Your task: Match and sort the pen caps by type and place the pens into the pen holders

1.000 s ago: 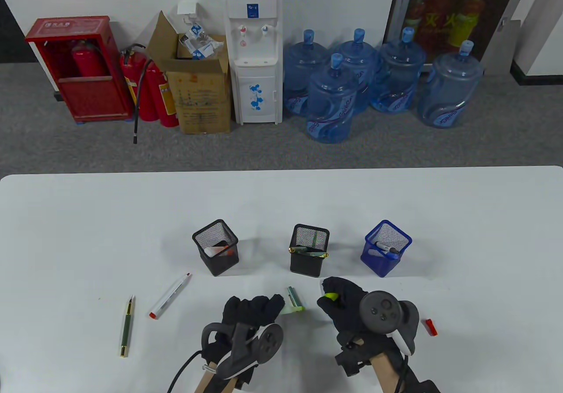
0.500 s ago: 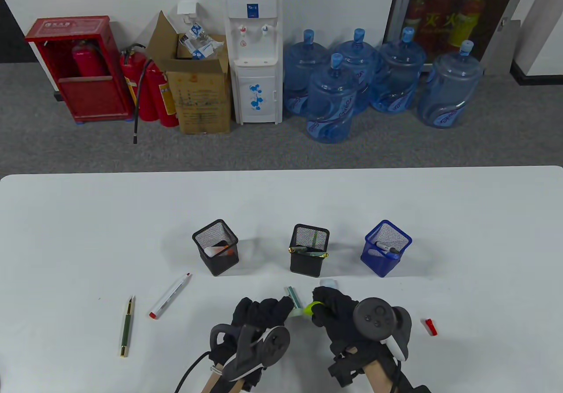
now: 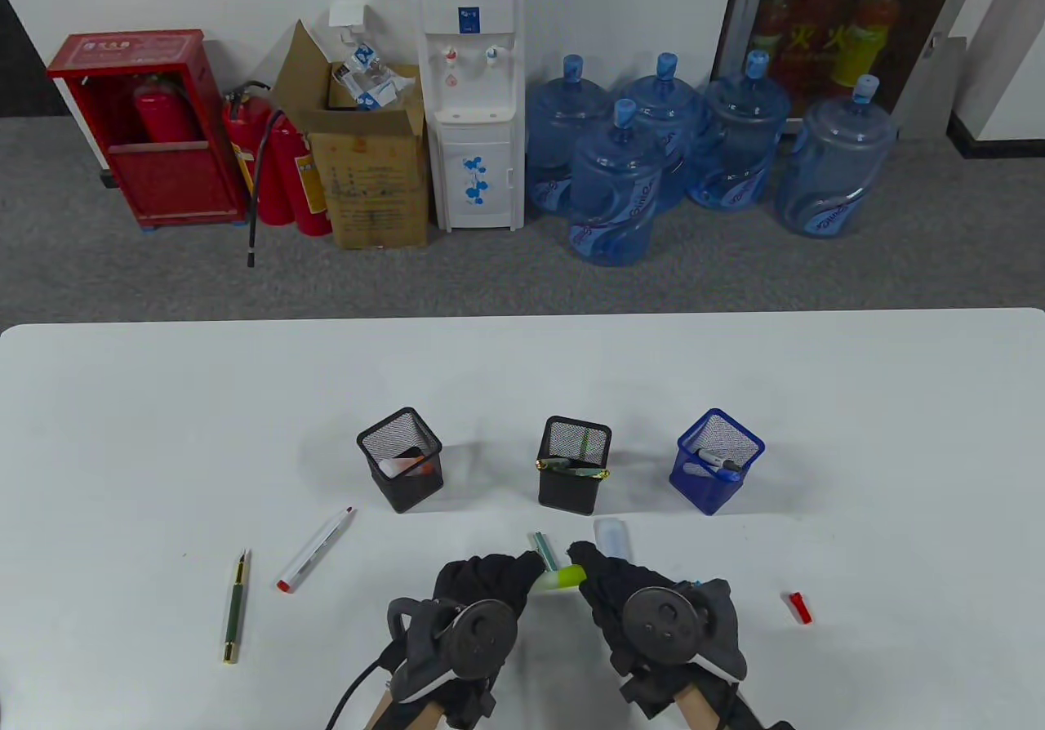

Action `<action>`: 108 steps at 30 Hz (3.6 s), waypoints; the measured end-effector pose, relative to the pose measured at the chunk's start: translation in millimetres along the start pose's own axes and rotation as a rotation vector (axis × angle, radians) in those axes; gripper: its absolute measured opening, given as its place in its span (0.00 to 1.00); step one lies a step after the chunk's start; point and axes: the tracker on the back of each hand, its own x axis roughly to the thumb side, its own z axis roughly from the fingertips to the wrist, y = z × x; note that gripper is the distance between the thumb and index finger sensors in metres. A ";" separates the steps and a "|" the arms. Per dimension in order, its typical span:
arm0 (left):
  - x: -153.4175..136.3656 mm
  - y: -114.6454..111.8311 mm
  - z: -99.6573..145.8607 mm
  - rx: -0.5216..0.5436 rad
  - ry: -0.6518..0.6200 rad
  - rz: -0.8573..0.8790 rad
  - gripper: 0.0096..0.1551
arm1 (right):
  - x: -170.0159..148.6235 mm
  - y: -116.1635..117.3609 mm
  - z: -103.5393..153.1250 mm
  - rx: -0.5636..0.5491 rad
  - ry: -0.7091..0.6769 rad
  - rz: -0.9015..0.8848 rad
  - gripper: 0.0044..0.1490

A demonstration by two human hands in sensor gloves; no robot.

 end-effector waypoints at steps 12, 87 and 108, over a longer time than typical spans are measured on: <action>-15.1 15.7 0.3 0.078 0.044 -0.031 0.32 | -10.9 7.9 3.0 0.007 0.048 0.025 0.37; -162.0 19.1 4.9 -0.380 0.602 -0.808 0.33 | -64.9 -13.5 14.8 -0.022 0.177 0.167 0.36; -23.5 -8.9 -9.1 -0.143 0.281 -0.527 0.32 | -61.5 -9.5 12.1 -0.002 0.174 0.196 0.33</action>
